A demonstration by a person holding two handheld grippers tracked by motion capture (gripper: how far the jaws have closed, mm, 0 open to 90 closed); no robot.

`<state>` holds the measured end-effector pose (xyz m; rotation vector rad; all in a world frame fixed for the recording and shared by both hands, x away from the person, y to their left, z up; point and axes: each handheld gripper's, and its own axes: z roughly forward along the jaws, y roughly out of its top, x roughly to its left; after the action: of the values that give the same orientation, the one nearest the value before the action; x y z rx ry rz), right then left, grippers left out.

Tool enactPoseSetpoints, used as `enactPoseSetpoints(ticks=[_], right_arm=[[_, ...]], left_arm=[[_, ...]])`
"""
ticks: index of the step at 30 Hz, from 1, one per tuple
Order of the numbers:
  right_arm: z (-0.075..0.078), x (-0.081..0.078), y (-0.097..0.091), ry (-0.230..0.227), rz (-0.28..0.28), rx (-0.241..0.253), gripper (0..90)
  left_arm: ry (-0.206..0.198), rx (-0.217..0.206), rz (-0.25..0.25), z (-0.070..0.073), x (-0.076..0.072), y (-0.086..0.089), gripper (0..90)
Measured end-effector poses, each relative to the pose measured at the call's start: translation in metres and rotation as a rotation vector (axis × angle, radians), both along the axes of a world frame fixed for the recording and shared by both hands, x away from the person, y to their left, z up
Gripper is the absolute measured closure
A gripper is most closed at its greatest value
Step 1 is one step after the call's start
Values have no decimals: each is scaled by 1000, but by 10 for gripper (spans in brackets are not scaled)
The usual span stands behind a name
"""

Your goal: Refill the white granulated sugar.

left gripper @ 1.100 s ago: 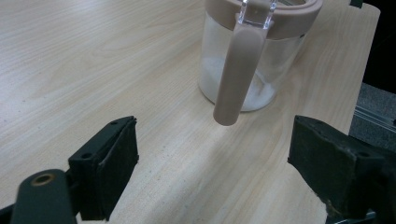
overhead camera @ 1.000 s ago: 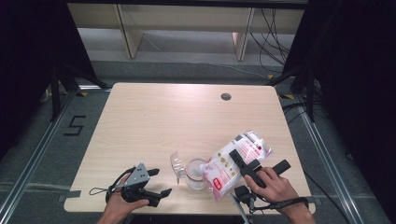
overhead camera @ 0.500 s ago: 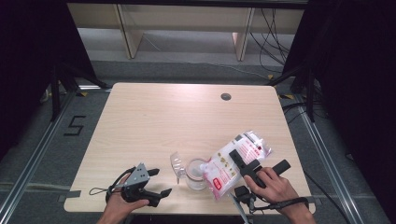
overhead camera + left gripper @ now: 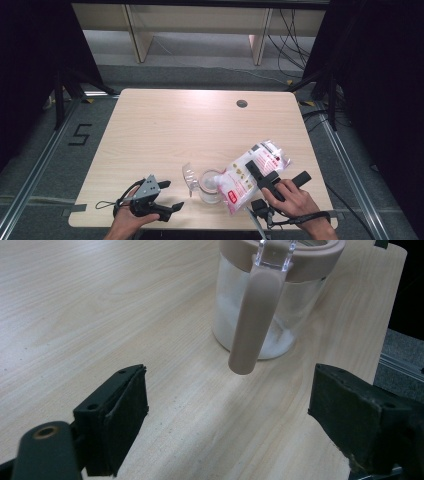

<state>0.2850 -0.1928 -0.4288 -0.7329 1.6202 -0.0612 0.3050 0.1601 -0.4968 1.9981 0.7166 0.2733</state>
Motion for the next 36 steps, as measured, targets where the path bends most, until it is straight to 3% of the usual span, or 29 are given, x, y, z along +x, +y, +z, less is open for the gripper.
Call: enactPoseSetpoints(ticks=[3, 9, 10, 11, 12, 14, 19, 20, 36], right_arm=[[0, 0, 0, 2, -1, 2, 619], [-1, 1, -1, 7, 0, 10, 631], [2, 3, 2, -3, 55, -46, 633], [2, 3, 2, -3, 55, -46, 636], [-1, 1, -2, 10, 4, 11, 638], [-1, 1, -2, 18, 1, 8, 641], [-4, 1, -4, 27, -9, 42, 648], [-2, 3, -3, 32, 1, 21, 650], [-3, 3, -6, 45, -9, 48, 659]], left_arm=[[8, -28, 5, 0, -1, -1, 154], [-10, -15, -12, 0, 0, 0, 154], [-11, -15, -12, 0, 0, 0, 154], [-10, -15, -12, 0, 0, 0, 154], [-9, -22, -10, 0, 0, -1, 154], [9, -33, 7, 0, -1, -2, 154], [5, -32, 4, 0, -1, -1, 154], [4, -32, 3, 0, -1, -1, 153], [7, -33, 5, 0, -1, -2, 154]])
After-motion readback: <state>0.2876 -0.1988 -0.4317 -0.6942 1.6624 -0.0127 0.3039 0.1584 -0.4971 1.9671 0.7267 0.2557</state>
